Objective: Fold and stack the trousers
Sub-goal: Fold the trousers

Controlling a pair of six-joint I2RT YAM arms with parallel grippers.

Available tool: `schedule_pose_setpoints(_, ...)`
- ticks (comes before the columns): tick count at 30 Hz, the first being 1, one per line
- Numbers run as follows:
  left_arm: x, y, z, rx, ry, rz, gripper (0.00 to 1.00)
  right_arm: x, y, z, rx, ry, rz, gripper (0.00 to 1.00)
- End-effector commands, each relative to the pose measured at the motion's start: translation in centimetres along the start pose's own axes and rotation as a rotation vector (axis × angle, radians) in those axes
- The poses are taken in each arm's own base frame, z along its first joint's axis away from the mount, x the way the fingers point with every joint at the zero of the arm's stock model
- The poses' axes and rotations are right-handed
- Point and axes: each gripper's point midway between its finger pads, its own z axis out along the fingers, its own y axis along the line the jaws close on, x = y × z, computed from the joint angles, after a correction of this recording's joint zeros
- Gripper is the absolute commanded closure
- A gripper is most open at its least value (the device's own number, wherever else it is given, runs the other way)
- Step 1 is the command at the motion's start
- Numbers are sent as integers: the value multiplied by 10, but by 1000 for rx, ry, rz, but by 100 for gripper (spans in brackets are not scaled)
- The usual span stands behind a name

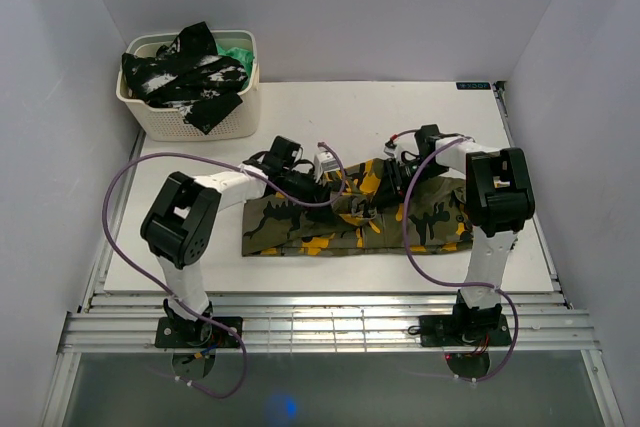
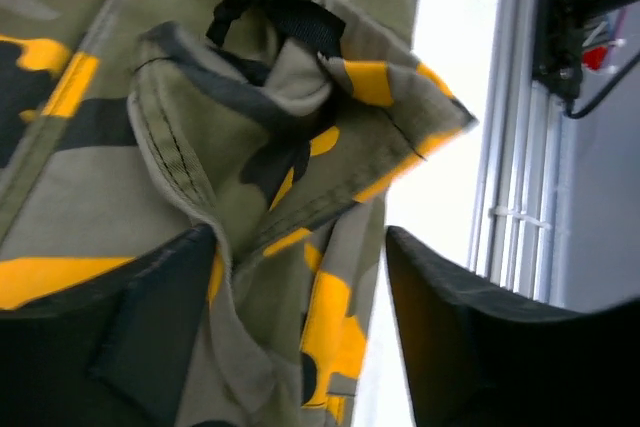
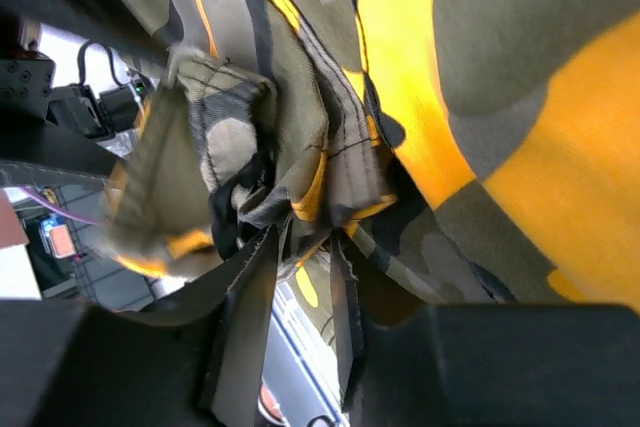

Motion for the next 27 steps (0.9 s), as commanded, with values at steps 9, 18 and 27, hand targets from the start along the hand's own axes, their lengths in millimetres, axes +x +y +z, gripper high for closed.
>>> schedule_pose_setpoints(9, -3, -88, 14, 157, 12, 184, 45, -32, 10, -4, -9, -52, -80, 86)
schedule_pose_setpoints(18, 9, -108, 5, 105, 48, 290, 21, -29, 10, -6, -1, -52, -92, 78)
schedule_pose_setpoints(27, 1, -116, -27, 0, 6, 256, 14, 3, 18, -8, -60, -13, -46, 32)
